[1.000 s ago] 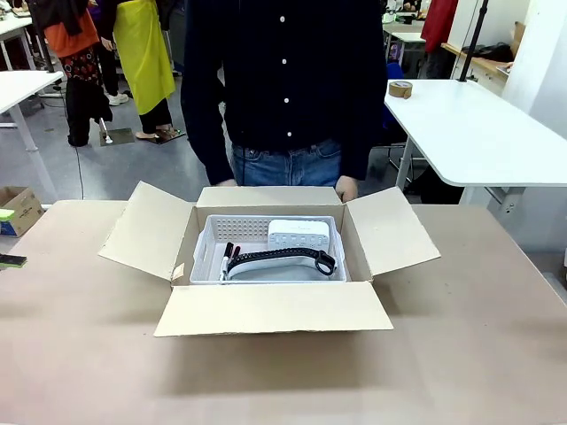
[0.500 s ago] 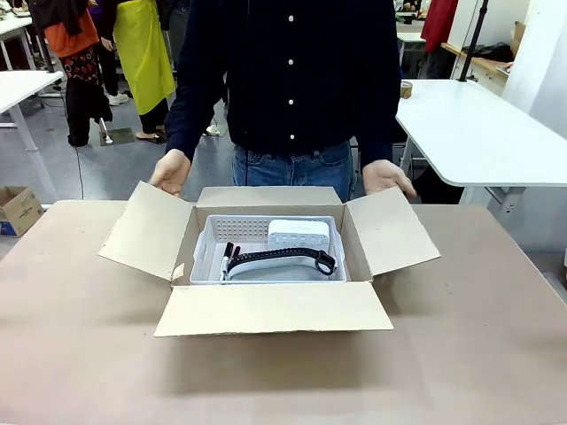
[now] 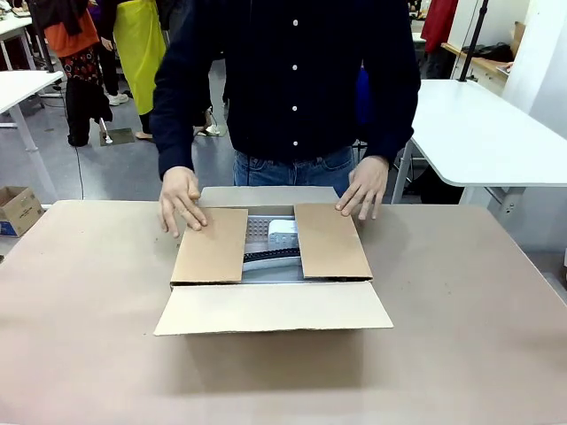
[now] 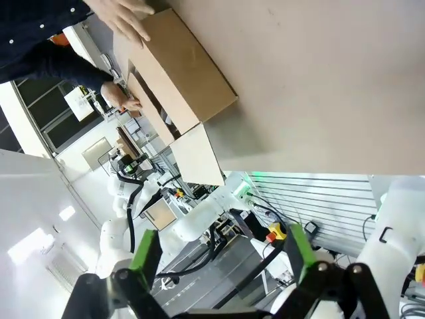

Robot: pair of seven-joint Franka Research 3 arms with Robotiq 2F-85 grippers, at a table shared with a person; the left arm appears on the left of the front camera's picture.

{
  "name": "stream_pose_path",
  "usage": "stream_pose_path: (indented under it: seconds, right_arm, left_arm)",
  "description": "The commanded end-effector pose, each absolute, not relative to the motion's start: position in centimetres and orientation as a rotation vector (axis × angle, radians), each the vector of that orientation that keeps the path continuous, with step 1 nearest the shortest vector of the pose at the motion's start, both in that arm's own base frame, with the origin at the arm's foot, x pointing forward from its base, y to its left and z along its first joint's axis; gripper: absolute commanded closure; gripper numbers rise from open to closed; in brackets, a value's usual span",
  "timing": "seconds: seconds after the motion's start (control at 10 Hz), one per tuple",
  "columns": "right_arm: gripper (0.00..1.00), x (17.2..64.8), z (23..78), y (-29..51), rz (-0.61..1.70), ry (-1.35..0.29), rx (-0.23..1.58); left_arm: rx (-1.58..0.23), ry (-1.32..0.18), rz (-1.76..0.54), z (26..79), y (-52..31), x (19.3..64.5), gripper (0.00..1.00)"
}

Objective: Pack the gift set into the box.
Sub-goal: Press and hold the closed box until the human finishes sealing it.

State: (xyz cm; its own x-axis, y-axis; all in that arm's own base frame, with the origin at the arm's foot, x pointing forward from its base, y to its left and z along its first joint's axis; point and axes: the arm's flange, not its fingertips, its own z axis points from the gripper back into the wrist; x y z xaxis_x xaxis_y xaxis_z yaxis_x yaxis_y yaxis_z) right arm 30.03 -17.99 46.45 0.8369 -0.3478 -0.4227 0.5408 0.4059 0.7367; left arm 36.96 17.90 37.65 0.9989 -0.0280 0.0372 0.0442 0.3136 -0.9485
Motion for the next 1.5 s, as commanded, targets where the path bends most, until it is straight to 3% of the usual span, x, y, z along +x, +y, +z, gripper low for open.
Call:
stream_pose_path:
  seconds: [0.0, 1.4]
  right_arm:
    - [0.00, 29.80, 46.32, -18.08, -0.538, 0.206, 1.003]
    - [0.00, 29.80, 46.32, -18.08, -0.538, 0.206, 1.003]
  left_arm:
    - [-1.250, -0.017, -0.036, 37.79, 17.75, 36.72, 0.00]
    - [-1.250, -0.017, -0.036, 37.79, 17.75, 36.72, 0.00]
